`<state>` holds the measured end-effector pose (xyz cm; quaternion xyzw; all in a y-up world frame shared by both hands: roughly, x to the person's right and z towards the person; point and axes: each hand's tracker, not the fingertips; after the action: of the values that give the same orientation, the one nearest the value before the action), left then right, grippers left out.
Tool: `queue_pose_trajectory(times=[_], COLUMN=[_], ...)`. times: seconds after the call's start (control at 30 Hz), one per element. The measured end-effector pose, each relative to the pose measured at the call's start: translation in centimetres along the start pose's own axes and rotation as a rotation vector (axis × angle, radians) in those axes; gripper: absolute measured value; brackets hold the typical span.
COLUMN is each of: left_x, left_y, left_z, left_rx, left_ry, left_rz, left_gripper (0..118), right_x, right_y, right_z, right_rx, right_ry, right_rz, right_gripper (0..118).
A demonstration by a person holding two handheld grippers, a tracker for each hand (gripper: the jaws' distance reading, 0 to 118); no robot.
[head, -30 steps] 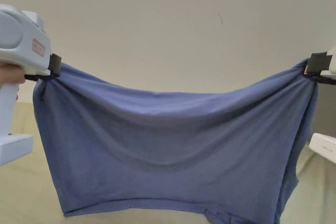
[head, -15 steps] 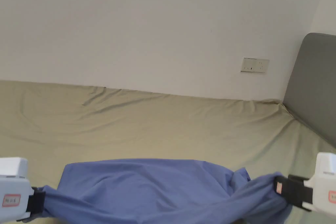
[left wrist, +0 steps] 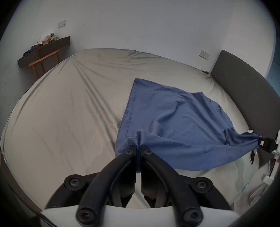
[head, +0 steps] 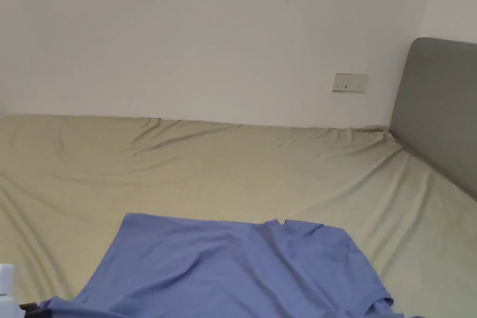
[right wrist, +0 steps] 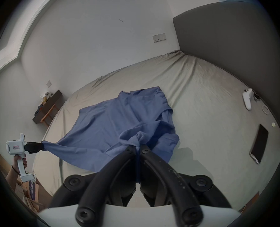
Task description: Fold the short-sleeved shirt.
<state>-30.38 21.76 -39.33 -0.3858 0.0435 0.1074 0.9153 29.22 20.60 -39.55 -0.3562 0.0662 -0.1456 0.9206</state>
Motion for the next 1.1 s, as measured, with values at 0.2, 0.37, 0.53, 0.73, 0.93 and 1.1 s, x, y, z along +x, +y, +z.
queue_pose_trajectory(times=[0.2, 0.37, 0.53, 0.73, 0.93, 1.1], left_x=[-1.6, -2.6, -3.2, -4.0, -6.0, -5.2], left_y=[-4.7, -8.8, -12.7, -15.2, -16.1, -17.6], left_z=[3.1, 4.3, 3.6, 1.6, 4.5, 8.9], left_rx=[-0.03, -0.081, -0.152, -0.208, -0.11, 0.031], left_ry=[0.004, -0.003, 0.004, 0.0, -0.074, 0.011], left_rz=[0.011, 0.006, 0.004, 0.016, 0.223, 0.186], left_gripper=[3, 3, 3, 4, 96, 1], right_x=[2.7, 4.1, 4.6, 5.0, 5.5, 2.9], right_y=[-4.9, -8.5, -11.7, -14.0, -14.4, -16.6], right_z=[3.4, 5.0, 4.5, 2.3, 5.2, 8.1], right_rx=[-0.031, -0.075, -0.117, -0.164, -0.083, 0.012], right_ry=[-0.027, -0.042, -0.09, -0.125, -0.281, 0.005], right_rz=[-0.056, -0.092, -0.081, -0.066, -0.124, -0.251], right_gripper=[5, 6, 5, 18, 115, 82])
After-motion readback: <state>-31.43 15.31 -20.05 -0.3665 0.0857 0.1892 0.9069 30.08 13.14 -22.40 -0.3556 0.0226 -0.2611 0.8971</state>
